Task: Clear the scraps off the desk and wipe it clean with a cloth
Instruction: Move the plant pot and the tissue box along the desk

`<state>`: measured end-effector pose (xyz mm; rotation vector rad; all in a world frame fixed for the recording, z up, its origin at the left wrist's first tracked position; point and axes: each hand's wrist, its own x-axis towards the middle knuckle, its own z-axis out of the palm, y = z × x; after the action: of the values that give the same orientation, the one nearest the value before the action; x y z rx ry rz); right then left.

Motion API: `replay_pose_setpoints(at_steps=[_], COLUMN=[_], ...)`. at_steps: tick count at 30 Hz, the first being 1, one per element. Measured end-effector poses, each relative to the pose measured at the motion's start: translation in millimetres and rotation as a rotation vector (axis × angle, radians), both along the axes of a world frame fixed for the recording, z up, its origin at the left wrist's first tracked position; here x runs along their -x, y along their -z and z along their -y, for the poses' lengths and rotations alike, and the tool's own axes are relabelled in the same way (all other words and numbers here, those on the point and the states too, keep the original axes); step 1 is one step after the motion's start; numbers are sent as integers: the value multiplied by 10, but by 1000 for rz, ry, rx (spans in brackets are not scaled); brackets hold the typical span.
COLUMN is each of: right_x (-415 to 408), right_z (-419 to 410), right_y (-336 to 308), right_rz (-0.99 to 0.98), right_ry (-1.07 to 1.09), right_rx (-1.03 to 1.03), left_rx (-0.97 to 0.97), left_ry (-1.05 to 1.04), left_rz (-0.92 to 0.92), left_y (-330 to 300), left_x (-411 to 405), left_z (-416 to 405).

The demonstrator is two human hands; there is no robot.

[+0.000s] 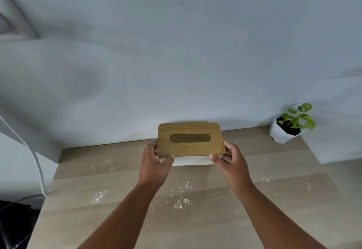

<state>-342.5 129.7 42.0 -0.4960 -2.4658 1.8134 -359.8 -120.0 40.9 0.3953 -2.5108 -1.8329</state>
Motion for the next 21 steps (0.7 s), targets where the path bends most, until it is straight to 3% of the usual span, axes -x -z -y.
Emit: replay_pose_setpoints(at_steps=[13,21], right_x=[83,257], right_z=[-1473,-2026], right_y=[-73,50], right_rz=[28,47], right_ry=[64,58], right_rx=[-5,34], left_rx=[-82,-73], left_ry=[11,-8], left_rz=[67,88], left_y=[-24,52], left_x=[130,256], left_z=[-1593,-2155])
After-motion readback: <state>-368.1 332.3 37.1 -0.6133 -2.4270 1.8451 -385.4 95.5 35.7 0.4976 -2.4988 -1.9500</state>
